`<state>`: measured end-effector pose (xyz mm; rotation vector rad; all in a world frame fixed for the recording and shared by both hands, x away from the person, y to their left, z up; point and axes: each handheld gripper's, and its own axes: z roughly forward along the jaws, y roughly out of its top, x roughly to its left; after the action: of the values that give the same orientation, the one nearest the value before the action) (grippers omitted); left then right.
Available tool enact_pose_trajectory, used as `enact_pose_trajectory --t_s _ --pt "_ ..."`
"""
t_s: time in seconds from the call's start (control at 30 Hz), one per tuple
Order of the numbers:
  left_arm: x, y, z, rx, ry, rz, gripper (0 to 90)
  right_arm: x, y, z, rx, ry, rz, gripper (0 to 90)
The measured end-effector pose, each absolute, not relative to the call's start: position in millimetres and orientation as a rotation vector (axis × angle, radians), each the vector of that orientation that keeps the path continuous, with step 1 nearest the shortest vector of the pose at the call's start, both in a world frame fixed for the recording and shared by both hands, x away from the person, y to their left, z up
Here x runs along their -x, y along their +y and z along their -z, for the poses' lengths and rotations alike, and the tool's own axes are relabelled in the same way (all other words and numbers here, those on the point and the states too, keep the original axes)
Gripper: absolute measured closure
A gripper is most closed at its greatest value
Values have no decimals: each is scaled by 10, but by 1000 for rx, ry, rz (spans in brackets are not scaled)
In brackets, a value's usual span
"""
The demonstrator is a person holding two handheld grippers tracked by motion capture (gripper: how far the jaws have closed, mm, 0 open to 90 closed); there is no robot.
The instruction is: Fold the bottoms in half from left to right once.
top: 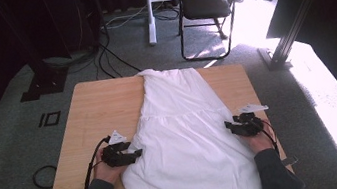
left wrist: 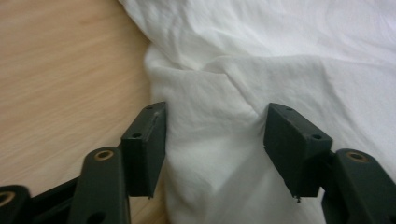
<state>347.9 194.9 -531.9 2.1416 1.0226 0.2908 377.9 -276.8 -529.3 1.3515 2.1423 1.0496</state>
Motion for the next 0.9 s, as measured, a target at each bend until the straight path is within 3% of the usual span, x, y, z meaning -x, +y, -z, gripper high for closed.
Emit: enact_pose_trajectory --t_s 0.1,0.2,0.27,0.43,0.63,0.9 --pt "-3492 1909 5369 -2171 1024 -284 559 -3903 -2689 5353 -1351 2180 -1010 562" --pt "-3484 1905 5383 -2206 995 -288 798 -3968 -2668 5389 -1365 2213 -968 869" --pt "-3457 1931 5331 -2191 986 -293 882 -3936 -2672 5328 -1342 2169 -929 900" --pt "-3363 2026 5251 -2198 980 -354 891 -3811 -2895 5146 -1335 1966 -894 900" --pt "-3247 2149 5374 -2214 1002 -348 893 -3818 -2971 5524 -1424 2028 -834 900" --pt "-2906 2260 5405 -2261 950 -363 893 -3415 -2881 5565 -1407 2065 -844 899"
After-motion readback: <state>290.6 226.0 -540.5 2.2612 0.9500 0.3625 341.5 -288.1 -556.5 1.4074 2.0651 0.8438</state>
